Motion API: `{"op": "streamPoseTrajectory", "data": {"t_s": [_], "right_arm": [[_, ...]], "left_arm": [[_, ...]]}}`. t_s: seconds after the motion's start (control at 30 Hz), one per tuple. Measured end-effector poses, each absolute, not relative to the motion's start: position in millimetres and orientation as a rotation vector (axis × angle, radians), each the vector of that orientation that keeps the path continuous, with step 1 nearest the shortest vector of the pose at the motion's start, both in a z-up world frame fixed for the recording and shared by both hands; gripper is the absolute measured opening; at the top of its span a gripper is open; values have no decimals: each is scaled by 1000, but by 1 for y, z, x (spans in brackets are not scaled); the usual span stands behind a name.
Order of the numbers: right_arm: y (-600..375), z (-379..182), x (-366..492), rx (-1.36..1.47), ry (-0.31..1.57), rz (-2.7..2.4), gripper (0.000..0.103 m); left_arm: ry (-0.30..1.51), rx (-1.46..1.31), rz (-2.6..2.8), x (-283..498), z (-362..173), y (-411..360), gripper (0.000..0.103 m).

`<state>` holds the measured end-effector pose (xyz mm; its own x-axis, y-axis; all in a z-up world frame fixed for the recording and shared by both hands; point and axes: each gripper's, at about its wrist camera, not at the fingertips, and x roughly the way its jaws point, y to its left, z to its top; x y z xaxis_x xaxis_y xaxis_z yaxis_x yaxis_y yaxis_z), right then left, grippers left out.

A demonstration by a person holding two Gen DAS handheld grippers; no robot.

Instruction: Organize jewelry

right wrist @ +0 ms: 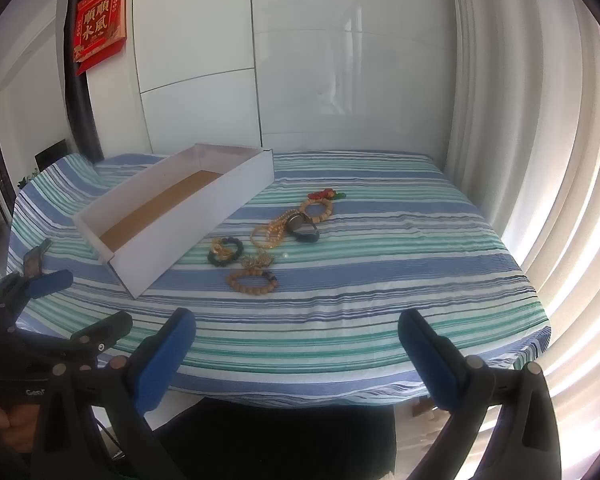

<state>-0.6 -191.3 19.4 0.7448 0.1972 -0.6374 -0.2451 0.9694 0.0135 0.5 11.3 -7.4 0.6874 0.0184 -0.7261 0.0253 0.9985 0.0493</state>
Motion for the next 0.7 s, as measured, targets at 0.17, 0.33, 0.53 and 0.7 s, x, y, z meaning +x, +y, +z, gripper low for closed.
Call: {"op": "streamPoseTrajectory", "data": {"t_s": [0.17, 0.33, 0.53, 0.7], "right_arm": [[-200, 11, 12, -59, 717, 234, 103], [-203, 5, 21, -69, 727, 226, 103], [-204, -3, 30, -65, 751, 223, 103], [-204, -5, 32, -68, 759, 225, 103]], "left_arm": [[845, 95, 20, 9, -17, 7, 102], [859, 125, 40, 17, -23, 4, 102], [889, 145, 53, 26, -32, 3, 102], [910, 152, 57, 31, -39, 3, 102]]}}
